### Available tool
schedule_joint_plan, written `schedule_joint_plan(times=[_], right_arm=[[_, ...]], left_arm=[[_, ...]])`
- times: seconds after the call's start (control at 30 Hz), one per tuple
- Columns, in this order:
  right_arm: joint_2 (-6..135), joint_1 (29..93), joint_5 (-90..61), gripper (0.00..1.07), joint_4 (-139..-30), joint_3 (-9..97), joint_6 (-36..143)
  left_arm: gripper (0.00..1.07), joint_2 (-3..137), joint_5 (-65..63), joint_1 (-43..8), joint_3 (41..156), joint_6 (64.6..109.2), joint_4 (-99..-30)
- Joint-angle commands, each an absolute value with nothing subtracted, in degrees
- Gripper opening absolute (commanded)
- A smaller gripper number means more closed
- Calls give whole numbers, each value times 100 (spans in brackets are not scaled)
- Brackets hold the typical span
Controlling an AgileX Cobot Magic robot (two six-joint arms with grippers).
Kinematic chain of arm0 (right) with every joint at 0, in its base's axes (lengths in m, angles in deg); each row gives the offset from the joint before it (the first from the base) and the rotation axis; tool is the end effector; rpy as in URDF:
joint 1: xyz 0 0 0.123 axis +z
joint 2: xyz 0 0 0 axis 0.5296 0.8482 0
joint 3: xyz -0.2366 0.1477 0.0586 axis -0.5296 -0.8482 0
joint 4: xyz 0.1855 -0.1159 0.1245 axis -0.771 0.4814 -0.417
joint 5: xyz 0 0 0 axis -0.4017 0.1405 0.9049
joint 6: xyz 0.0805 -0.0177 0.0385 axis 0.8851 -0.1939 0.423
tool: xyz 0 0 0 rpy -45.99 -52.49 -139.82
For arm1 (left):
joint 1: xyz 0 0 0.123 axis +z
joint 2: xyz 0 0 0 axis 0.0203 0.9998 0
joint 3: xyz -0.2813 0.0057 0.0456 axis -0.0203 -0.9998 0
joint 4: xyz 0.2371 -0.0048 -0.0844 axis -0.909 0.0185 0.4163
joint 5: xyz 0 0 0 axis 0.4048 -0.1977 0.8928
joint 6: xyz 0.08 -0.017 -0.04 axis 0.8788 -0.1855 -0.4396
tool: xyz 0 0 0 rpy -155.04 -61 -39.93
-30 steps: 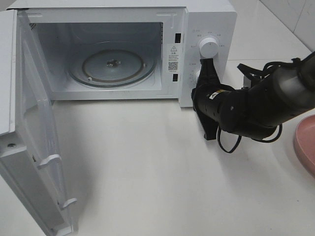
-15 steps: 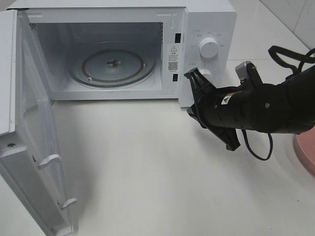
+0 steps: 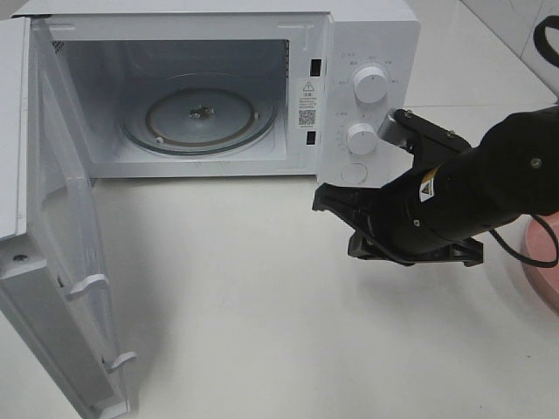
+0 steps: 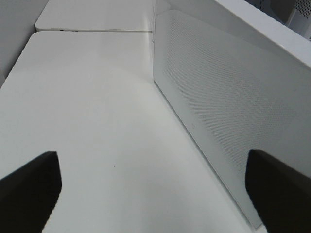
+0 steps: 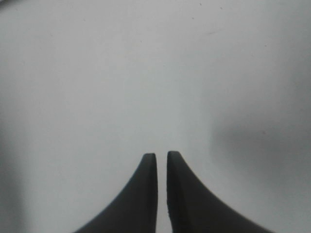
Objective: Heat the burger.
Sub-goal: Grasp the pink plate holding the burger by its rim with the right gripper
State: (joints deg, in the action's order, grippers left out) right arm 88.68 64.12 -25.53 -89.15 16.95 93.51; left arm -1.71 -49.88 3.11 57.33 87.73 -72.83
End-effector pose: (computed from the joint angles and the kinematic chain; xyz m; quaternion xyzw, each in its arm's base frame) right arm 0.2462 0.1557 0.1602 0.0623 0.9511 0.1818 0.2417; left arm -0.0059 -0.0088 0.2816 0.0215 0.8431 -0.0240 0.5367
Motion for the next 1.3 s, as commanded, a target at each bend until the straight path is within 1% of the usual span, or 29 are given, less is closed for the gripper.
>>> schedule_joint_plan(times=[0.03,0.17,0.37,0.5,0.53,0.57,0.6,0.63,0.67,0.7,0.73,0.77,0.8,0.83,0.87,0.9,0.93,1.0,1.03,1.07,1.1,1.17,1.2,1.23,1.3], right_arm=[[8650,6401,-3281,7,-8772,1689,8686],[8398,6401,-4324,9,-8744,1689,7724],[8135,6401,-4788,12,-8463,1689,6836],[7963,6395,-5086,18,-8463,1689,6641],[7871,6309,-5189,26,-8463,1689,6612],[7871,6309,-5189,26,-8463,1689,6612],[7814,6240,-5298,37,-8320,1689,6607],[7814,6240,-5298,37,-8320,1689,6607],[7797,6200,-5361,44,-8239,1689,6607],[7768,6097,-5498,61,-8096,1689,6607],[7768,6097,-5498,61,-8096,1689,6607],[7768,5988,-5607,80,-7970,1689,6607],[7768,5925,-5636,86,-7918,1689,6607],[7768,5925,-5636,86,-7918,1689,6607],[7768,5771,-5716,97,-7844,1689,6607],[7768,5771,-5716,97,-7844,1689,6607],[7768,5604,-5773,101,-7758,1689,6607],[7768,5530,-5773,101,-7735,1689,6607],[7768,5329,-5768,100,-7712,1689,6601],[7768,5329,-5768,100,-7712,1689,6601],[7768,5146,-5750,100,-7695,1689,6555],[7768,5072,-5750,99,-7678,1689,6526],[7768,4883,-5739,98,-7615,1689,6429],[7768,4883,-5739,98,-7615,1689,6429],[7768,4653,-5676,97,-7506,1689,6389]], left_arm=[[98,-292,-4965,271,5705,8778,-7272],[98,-292,-4965,271,5705,8778,-7272],[98,-292,-4965,271,5705,8778,-7272],[98,-292,-4965,271,5705,8778,-7272],[98,-292,-4965,271,5705,8778,-7272],[98,-292,-4965,271,5705,8778,-7272],[98,-292,-4965,271,5705,8778,-7272],[98,-292,-4965,271,5705,8778,-7272],[98,-292,-4965,271,5705,8778,-7272],[98,-292,-4965,271,5705,8778,-7272],[98,-292,-4965,271,5705,8778,-7272],[98,-292,-4965,271,5705,8778,-7272],[98,-292,-4965,271,5705,8778,-7272],[98,-292,-4965,271,5705,8778,-7272],[98,-292,-4965,271,5705,8778,-7272],[98,-292,-4965,271,5705,8778,-7272],[98,-292,-4965,271,5705,8778,-7272],[98,-292,-4965,271,5705,8778,-7272],[98,-292,-4965,271,5705,8778,-7272],[98,-292,-4965,271,5705,8778,-7272],[98,-292,-4965,271,5705,8778,-7272],[98,-292,-4965,271,5705,8778,-7272],[98,-292,-4965,271,5705,8778,-7272],[98,-292,-4965,271,5705,8778,-7272],[98,-292,-4965,271,5705,8778,-7272]])
